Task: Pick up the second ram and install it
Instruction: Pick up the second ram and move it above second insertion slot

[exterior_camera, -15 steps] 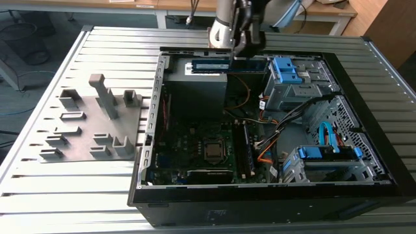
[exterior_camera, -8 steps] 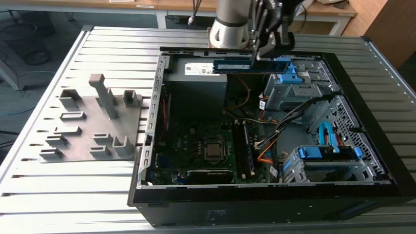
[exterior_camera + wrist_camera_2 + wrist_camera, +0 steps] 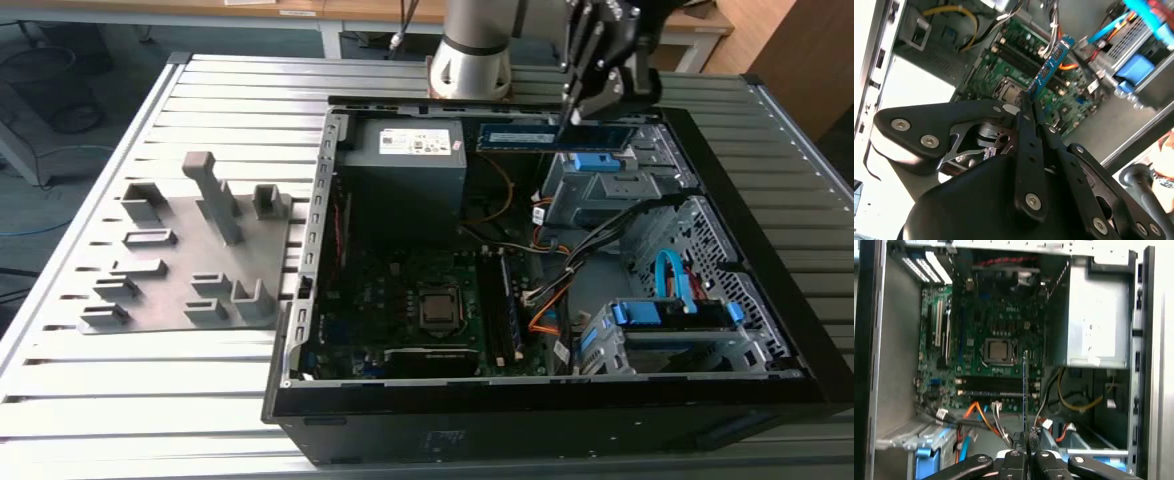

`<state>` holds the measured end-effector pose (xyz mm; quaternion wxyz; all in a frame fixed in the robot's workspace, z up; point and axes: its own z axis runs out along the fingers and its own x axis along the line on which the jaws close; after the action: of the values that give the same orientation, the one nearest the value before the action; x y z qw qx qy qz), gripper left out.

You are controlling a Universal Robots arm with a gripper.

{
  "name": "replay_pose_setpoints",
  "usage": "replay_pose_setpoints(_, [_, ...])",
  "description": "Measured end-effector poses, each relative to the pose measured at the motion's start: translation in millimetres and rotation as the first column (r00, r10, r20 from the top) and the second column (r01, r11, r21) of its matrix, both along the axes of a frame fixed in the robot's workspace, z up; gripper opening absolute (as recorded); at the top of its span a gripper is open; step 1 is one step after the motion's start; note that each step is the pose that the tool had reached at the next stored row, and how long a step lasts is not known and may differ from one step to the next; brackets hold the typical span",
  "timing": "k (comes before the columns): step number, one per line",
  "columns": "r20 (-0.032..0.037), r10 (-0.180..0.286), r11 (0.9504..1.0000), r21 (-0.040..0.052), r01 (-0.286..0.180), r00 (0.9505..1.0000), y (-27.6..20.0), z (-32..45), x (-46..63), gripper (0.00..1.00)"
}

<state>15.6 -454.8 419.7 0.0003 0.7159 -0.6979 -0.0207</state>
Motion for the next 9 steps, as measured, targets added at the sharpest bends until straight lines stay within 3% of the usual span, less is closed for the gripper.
replay_pose_setpoints(9, [-0.0042,0.0,1.0,0.0001,0.0,1.0,0.0,-0.2,38.2,0.14])
